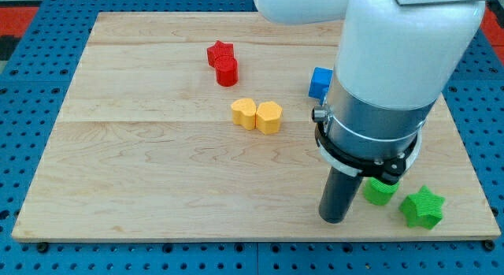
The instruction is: Move the yellow hexagon right to the red circle
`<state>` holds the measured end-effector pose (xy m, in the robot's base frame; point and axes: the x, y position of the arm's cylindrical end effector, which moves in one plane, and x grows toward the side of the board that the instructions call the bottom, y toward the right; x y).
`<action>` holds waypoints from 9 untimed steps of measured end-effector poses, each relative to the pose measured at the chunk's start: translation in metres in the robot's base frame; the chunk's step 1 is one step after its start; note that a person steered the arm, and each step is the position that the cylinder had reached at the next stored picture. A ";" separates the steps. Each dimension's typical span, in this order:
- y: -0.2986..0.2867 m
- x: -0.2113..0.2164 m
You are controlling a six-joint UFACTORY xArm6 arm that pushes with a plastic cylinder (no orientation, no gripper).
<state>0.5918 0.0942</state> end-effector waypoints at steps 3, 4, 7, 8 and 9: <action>-0.020 -0.070; -0.042 -0.110; -0.115 -0.201; -0.136 -0.200; -0.146 -0.218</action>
<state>0.3739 -0.0519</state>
